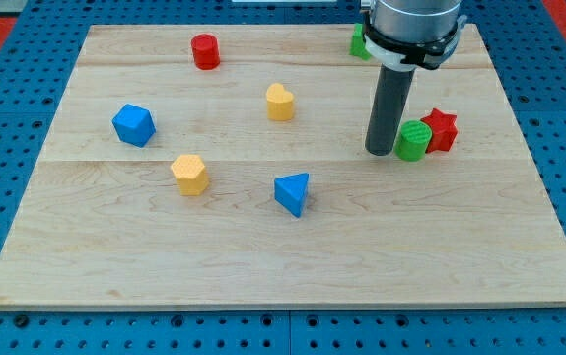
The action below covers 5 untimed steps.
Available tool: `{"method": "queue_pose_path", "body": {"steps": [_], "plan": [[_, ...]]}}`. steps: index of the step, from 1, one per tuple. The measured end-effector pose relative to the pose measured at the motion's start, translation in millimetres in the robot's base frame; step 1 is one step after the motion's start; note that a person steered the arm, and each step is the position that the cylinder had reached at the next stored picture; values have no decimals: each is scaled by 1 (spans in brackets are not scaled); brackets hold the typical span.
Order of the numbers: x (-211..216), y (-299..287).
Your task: Nudge green star a bit left
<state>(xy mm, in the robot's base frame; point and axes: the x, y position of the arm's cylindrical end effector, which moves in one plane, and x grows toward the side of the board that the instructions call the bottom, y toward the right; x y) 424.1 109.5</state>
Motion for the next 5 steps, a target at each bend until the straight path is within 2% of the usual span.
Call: {"method": "queue_pose_path", "body": {"steps": [1,2,4,5], "plan": [[-34,-1],[-50,2],[-104,70],[-149,80]]}}
